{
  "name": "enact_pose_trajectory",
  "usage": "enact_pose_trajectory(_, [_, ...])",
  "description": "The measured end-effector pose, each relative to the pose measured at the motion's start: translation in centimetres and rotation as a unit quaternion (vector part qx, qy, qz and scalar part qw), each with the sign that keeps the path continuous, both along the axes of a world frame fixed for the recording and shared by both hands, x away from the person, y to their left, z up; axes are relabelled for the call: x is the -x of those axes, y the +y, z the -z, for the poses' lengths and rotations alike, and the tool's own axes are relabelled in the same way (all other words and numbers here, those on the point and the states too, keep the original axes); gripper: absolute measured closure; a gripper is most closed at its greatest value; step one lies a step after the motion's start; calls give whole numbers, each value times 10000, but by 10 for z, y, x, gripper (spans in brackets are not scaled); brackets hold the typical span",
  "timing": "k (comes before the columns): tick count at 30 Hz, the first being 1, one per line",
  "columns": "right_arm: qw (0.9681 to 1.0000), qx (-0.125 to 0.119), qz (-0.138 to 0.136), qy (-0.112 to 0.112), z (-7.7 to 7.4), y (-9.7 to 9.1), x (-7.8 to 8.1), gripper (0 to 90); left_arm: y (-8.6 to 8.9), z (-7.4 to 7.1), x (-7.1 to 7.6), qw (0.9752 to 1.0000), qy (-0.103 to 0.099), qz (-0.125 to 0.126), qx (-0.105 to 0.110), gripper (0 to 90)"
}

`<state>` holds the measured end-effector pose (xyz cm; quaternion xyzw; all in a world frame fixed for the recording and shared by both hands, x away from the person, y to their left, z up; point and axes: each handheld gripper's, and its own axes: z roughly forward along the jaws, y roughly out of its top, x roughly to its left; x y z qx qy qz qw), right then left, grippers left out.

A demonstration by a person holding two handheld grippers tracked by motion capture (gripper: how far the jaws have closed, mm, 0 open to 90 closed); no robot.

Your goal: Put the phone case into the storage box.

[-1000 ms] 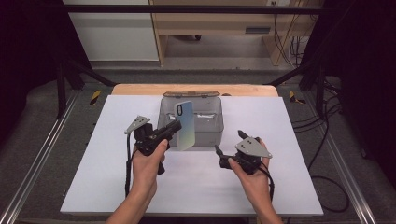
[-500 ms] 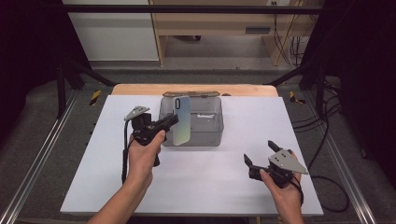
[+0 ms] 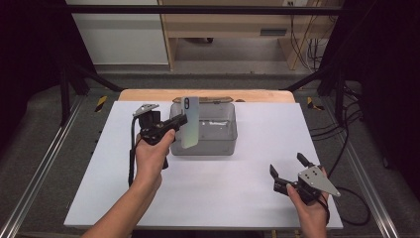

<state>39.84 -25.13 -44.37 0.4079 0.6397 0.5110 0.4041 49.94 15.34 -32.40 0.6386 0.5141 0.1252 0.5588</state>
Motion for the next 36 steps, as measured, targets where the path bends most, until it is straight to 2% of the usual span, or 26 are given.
enact_pose_trajectory(4, [10000, 44, 0, -55, -1, 1, 0, 47, -1, -4, -6, 9999, 43, -35, -111, 811])
enact_pose_trajectory(14, [9998, 183, -72, -99, -1, 4, 1, 46, -6, -9, -24, 9997, 189, -90, -161, 811])
enact_pose_trajectory(18, [9998, 156, -56, -101, -1, 3, 1, 46, -10, -7, -32, 9993, 226, -104, -284, 811])
enact_pose_trajectory(27, [9997, 187, -108, -99, -1, 4, 1, 45, -10, -2, -43, 9987, 358, -193, -300, 811])
enact_pose_trajectory(36, [9996, 215, -142, -73, 0, 5, 1, 44, -8, 1, -49, 9981, 384, -286, -393, 810])
